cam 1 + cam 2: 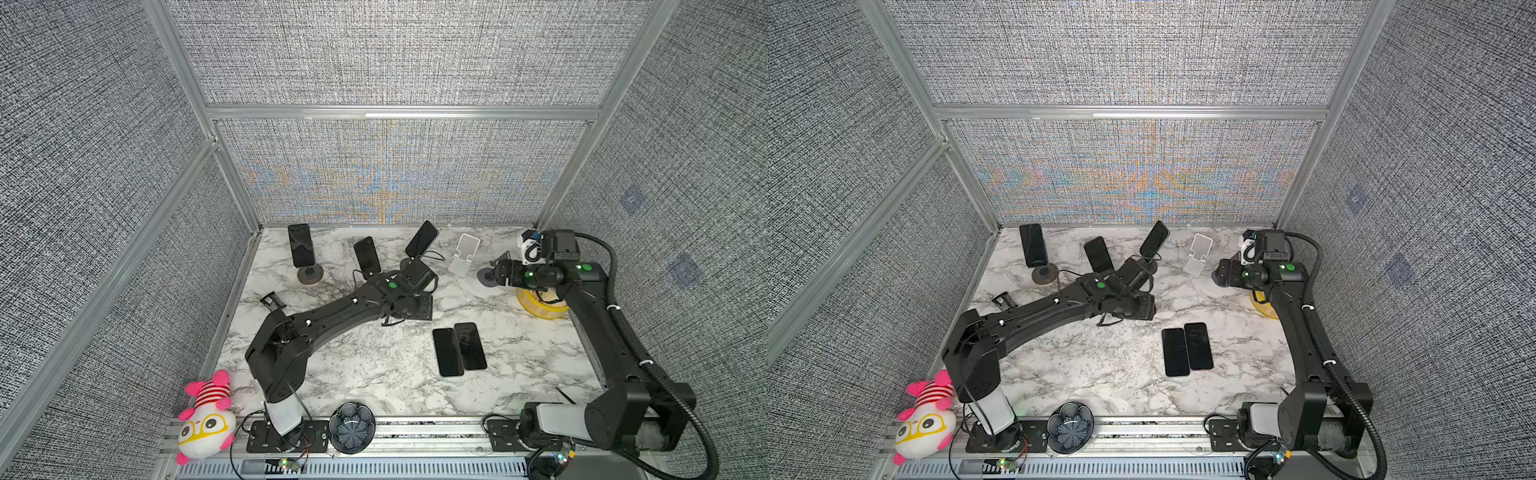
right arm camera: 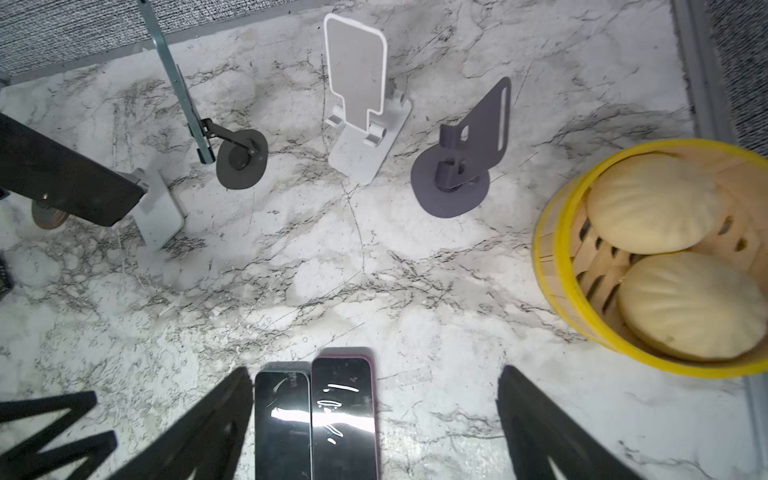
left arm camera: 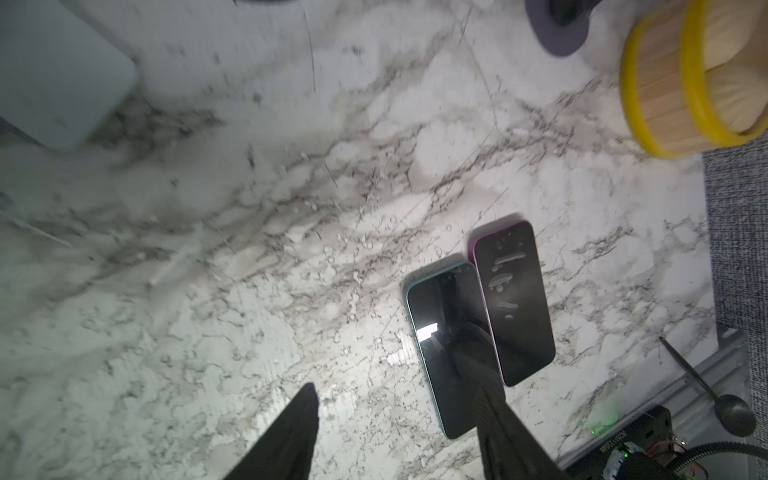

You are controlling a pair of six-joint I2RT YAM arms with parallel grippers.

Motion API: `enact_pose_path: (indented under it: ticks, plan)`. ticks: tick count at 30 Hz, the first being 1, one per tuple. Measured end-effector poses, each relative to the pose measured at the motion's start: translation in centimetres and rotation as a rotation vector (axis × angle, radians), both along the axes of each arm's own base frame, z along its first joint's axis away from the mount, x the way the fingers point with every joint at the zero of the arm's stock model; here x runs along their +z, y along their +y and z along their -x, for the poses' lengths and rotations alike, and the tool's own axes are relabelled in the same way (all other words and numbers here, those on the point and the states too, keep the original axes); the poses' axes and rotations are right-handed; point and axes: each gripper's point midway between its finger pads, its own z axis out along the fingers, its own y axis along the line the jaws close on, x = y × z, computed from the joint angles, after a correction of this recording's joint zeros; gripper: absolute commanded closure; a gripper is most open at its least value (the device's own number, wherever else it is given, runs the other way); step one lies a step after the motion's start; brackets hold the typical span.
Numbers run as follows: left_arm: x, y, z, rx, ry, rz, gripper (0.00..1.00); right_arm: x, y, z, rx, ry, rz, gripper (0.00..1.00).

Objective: Remove the phone from the phone stand

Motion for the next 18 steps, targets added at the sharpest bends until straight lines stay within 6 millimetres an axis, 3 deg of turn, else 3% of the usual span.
enact_pose_path:
  ticks: [8,13,18]
  plan:
    - [5.7,2.5,-3.8,-0.030,-0.231,0.027,0.36,-3.9,5.7,1.1,0.095,0.051,-0.148,0.10]
    - [7.3,4.0,-3.7,-0.051,-0.293,0.042,0.31,-7.7,10.5,0.5,0.138,0.065,-0.271,0.20]
    - [7.2,6.2,-2.6,-0.047,-0.301,0.059,0.23,-9.7,14.2,-2.5,0.154,0.021,-0.379,0.40]
